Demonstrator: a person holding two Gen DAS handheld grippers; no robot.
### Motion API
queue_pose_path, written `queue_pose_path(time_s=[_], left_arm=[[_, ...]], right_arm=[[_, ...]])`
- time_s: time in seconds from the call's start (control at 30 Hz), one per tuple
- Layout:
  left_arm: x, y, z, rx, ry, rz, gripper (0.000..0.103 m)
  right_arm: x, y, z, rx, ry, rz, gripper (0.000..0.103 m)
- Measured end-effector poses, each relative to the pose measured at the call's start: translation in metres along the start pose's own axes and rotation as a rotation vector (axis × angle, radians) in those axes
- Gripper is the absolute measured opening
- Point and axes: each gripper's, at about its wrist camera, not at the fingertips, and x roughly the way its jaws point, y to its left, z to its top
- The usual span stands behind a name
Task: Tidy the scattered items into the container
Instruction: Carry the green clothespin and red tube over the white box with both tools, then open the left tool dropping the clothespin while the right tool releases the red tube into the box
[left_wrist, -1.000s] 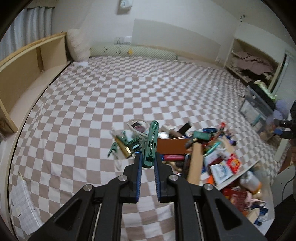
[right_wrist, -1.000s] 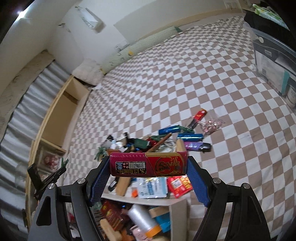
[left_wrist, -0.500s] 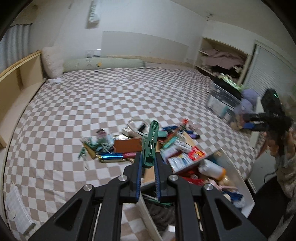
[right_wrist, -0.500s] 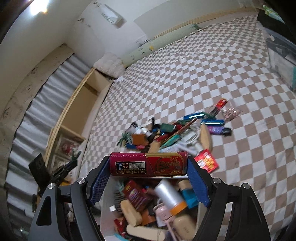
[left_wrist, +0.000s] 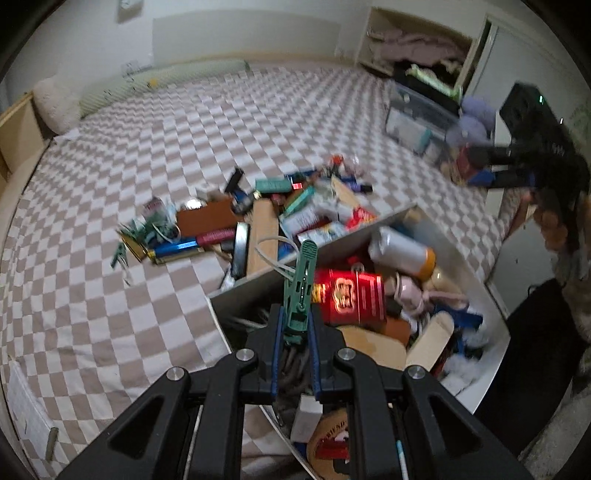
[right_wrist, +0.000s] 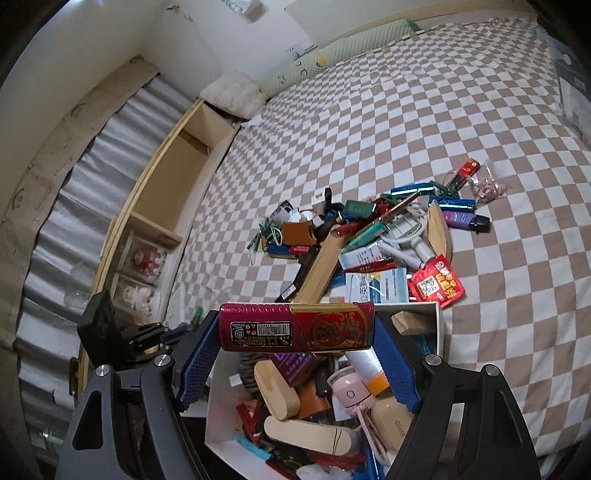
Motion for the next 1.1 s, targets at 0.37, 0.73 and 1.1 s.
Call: queue_pose_path(time_s=[0.37,0.73,1.1], left_arm=[[0.042,-0.011,-0.010,0.047,0.173,0.024,0.013],[0.065,-0.010,-0.002,0.063,0.235,0.070,0.013],[0.079,-0.006,0.004,0.094,0.259,0.145,0.013]], right_arm=[[0.012,0.006,-0.007,-0.026,0.067,0.000,0.080],[0.015,0.007,-0.009,-0.033,0.097,0.009,0.080],[0.018,0.012,-0.014,-0.053,0.124,0.019,0.080]])
